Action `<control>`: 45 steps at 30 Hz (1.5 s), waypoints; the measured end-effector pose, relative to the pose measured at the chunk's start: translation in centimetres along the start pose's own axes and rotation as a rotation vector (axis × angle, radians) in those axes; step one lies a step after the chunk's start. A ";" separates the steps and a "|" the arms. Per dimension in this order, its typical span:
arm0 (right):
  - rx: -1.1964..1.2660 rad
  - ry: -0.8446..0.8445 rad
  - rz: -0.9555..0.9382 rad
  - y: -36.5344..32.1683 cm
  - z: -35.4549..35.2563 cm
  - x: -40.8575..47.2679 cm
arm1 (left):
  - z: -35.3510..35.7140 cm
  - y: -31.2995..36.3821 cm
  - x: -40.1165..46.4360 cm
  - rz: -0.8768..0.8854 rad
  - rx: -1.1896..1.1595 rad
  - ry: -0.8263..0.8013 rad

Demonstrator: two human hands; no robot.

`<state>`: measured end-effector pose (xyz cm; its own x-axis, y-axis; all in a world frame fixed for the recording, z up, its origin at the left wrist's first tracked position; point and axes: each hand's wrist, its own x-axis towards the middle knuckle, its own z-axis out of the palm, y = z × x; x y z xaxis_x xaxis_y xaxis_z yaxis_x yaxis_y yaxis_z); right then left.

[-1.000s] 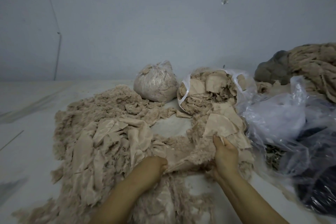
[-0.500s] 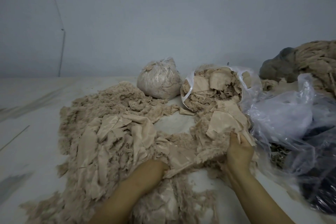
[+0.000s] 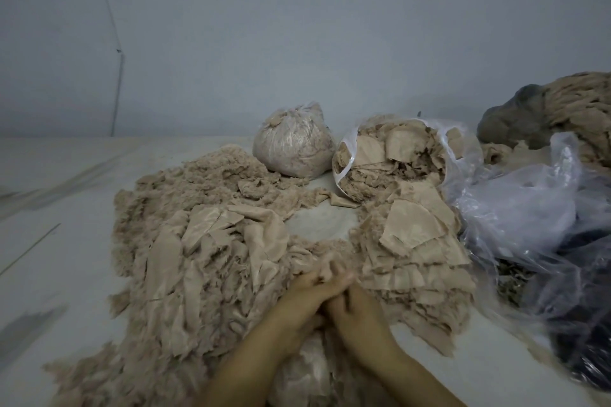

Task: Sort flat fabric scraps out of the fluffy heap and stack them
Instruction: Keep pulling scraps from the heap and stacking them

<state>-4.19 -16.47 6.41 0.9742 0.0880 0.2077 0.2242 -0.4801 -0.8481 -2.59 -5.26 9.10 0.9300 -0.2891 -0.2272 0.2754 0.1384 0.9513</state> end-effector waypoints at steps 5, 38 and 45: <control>-0.296 -0.230 0.001 -0.1 1.2 -1.9 | -0.2 -0.3 0.8 -0.066 -0.140 0.325; 0.576 -0.073 0.257 -0.9 -4.4 1.4 | -2.2 2.2 0.7 0.119 0.139 0.016; 0.937 0.097 0.306 -0.1 -3.4 1.2 | -0.1 -0.5 0.9 0.018 -0.018 0.024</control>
<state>-3.17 -19.29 8.46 0.9966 -0.0161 -0.0808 -0.0667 0.4180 -0.9060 -1.84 -5.54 8.44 0.9402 -0.2637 -0.2156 0.2631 0.1604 0.9513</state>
